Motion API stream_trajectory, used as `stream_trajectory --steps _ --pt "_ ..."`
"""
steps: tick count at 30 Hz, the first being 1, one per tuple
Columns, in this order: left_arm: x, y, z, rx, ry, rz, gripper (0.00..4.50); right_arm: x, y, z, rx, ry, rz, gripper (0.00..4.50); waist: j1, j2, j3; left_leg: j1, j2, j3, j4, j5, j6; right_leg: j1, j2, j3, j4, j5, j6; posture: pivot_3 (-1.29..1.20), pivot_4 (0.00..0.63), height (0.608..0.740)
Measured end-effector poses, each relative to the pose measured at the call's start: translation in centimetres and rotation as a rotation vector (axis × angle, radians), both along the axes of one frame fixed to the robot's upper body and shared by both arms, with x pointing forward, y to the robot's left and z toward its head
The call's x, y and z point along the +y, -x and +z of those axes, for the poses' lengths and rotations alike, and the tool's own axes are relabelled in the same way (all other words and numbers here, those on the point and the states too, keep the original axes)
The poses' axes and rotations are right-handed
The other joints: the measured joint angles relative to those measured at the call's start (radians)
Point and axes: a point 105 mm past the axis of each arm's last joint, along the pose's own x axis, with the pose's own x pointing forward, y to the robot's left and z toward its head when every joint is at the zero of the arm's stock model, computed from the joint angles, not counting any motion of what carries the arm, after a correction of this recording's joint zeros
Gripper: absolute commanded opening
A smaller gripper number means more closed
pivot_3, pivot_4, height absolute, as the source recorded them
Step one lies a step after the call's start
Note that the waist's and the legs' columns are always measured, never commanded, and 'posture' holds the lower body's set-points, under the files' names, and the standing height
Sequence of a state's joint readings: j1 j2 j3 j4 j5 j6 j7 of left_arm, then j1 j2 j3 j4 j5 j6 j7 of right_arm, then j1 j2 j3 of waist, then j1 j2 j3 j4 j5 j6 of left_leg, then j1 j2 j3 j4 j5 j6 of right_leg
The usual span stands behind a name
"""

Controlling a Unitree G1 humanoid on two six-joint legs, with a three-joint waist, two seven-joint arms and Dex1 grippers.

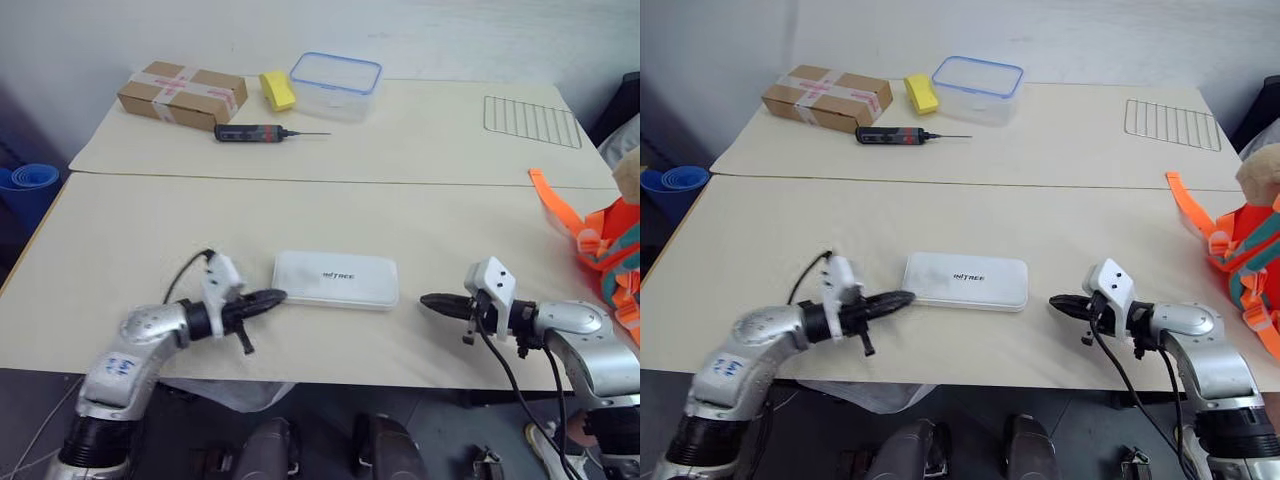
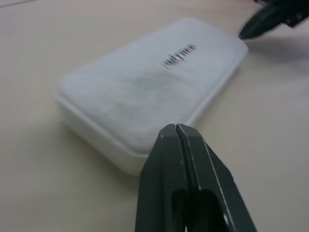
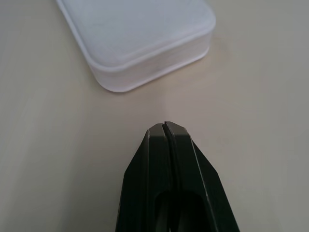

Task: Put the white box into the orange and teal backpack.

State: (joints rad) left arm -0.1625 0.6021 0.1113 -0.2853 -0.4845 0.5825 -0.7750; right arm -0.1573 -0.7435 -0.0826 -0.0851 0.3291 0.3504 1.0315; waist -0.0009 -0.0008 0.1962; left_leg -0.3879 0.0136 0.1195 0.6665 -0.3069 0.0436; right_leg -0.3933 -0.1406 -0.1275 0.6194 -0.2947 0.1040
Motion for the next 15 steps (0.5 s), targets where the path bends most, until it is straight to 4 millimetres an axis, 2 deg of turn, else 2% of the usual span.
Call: stream_trajectory --steps 2,5,8,13,15 --pt "2.1 -1.2 0.8 0.042 0.035 0.087 0.89 -0.2 0.0 0.0 -0.004 0.012 -0.004 0.00 0.000 0.000 0.000 0.000 0.000 0.000 0.000 0.000 0.000 0.000 0.000 0.000 0.000 0.000 0.000 0.00 0.150 0.740" --pt "3.7 -2.2 0.2 0.217 0.088 0.175 1.83 -0.3 -0.2 0.3 -0.023 0.034 0.005 0.00 0.002 0.000 0.000 0.000 -0.001 0.000 0.000 0.000 0.001 0.000 0.001 -0.001 0.001 0.000 0.000 0.00 0.150 0.740" --pt "3.0 -2.3 -1.1 0.512 0.165 0.181 2.83 0.5 -0.6 0.4 -0.055 0.068 0.049 0.00 0.004 -0.001 0.000 -0.001 -0.001 -0.001 0.000 0.000 0.001 0.000 0.006 0.000 0.001 0.000 0.000 0.00 0.150 0.740" --pt "1.6 -3.6 0.1 0.723 0.320 0.166 4.37 1.0 -1.2 0.1 -0.070 0.110 0.089 0.00 0.005 -0.002 0.000 0.000 -0.002 -0.001 0.001 0.000 0.000 0.001 0.007 0.000 0.002 0.000 0.000 0.00 0.150 0.740" --pt "1.5 -3.9 0.5 0.785 0.346 0.158 4.47 1.2 -1.6 0.1 -0.073 0.127 0.096 0.00 0.002 -0.002 0.000 0.001 -0.002 0.000 0.001 0.001 0.000 0.001 0.008 0.000 0.003 0.000 0.000 0.00 0.150 0.740"
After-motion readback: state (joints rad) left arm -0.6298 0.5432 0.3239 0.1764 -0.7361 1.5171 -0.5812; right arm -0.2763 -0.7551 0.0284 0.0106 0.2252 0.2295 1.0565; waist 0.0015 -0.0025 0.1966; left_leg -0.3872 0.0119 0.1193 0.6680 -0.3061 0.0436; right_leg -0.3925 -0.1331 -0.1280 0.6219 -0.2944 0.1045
